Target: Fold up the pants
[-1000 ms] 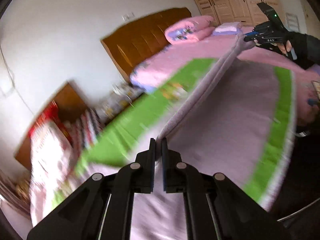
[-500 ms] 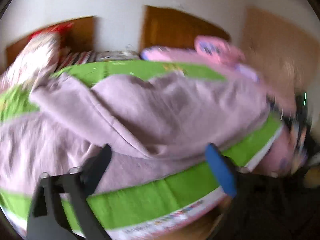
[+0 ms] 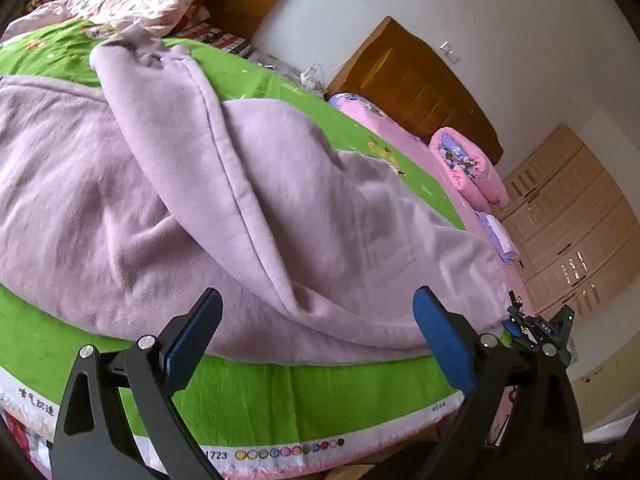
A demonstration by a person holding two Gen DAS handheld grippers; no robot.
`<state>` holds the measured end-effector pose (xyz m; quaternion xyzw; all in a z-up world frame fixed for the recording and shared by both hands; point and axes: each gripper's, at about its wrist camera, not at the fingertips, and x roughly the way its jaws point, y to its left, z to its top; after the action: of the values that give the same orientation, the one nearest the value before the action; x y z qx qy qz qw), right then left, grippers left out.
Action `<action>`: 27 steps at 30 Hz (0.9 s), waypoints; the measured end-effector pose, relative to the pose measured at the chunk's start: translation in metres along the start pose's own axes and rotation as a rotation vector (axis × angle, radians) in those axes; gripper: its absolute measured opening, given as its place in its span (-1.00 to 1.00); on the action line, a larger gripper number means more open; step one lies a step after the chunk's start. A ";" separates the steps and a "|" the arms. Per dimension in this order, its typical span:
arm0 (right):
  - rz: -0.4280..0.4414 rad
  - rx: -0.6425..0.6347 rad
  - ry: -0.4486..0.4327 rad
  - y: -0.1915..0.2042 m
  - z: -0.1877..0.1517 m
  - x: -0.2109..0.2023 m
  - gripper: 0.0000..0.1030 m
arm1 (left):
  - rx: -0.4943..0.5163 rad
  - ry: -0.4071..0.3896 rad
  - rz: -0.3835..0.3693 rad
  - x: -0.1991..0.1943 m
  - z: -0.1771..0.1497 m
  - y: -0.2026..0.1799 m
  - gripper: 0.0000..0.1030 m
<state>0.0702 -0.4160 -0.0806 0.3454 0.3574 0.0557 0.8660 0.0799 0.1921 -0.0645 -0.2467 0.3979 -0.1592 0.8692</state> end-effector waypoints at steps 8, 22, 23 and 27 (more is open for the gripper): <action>-0.078 -0.017 -0.009 0.003 -0.004 0.007 -0.57 | -0.031 0.032 0.050 0.014 0.004 0.003 0.84; -0.119 -0.074 -0.033 0.008 -0.010 0.010 -0.69 | -0.002 0.091 0.229 0.032 0.017 0.001 -0.83; -0.114 -0.084 -0.036 0.011 -0.008 0.009 -0.78 | -0.003 0.066 0.189 0.026 0.021 0.002 -0.86; -0.030 -0.105 -0.127 0.030 0.008 -0.018 -0.83 | 0.067 -0.057 0.118 -0.013 0.040 -0.020 -0.87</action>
<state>0.0668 -0.4042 -0.0469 0.2969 0.3034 0.0394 0.9046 0.1012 0.1938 -0.0226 -0.1981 0.3814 -0.1136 0.8957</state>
